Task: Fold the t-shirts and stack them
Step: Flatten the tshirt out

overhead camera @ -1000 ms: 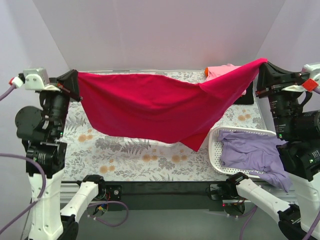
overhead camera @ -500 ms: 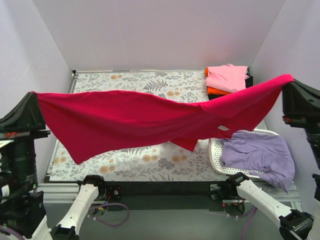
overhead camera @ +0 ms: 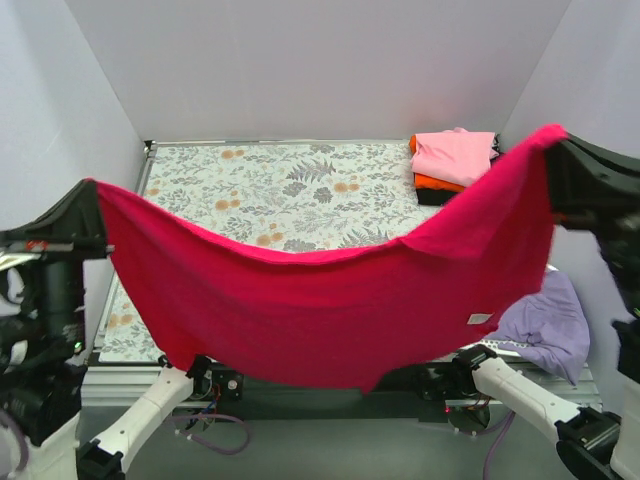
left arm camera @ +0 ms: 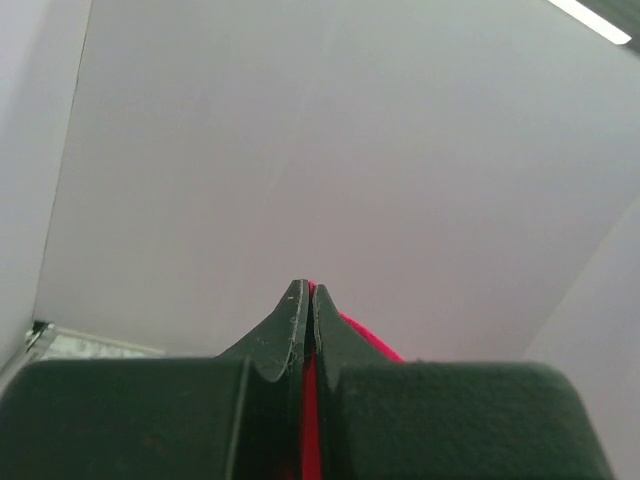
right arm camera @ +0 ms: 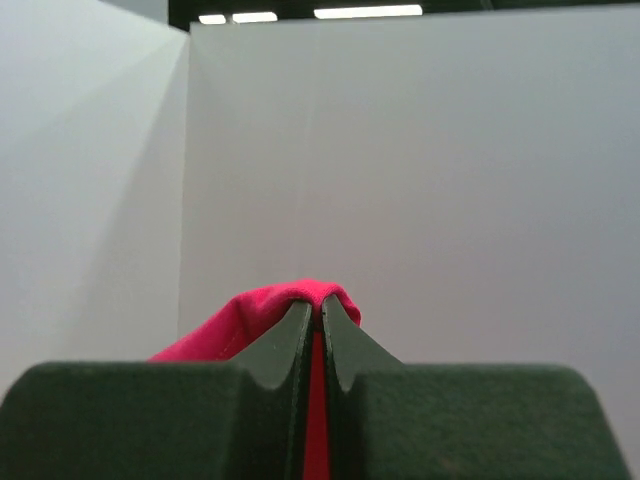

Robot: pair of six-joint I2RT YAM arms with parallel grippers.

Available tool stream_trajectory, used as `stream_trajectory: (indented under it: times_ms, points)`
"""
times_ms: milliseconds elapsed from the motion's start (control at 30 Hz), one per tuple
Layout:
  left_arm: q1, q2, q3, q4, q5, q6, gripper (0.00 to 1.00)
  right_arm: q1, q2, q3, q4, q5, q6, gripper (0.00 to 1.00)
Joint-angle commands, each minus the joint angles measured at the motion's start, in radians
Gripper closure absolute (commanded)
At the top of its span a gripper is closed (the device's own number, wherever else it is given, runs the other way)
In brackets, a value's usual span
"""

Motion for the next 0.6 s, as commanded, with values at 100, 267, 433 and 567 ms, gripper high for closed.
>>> stream_trajectory:
  times_ms: [100,267,433,567]
  points:
    - [-0.048,0.192,-0.08,0.129,-0.201,0.076,1.0,-0.002,0.218,-0.111,0.122,0.154,-0.051,0.99]
    - [-0.048,0.288,-0.114,0.252,-0.255,0.145,1.0,-0.002,0.405,-0.023,0.154,0.209,-0.085,0.99]
    - [-0.048,0.352,-0.088,0.339,-0.275,0.229,1.0,-0.002,0.499,0.093,0.159,0.212,-0.099,0.99]
    - [-0.048,0.361,-0.057,0.368,-0.266,0.266,1.0,-0.002,0.505,0.144,0.157,0.197,-0.102,0.99]
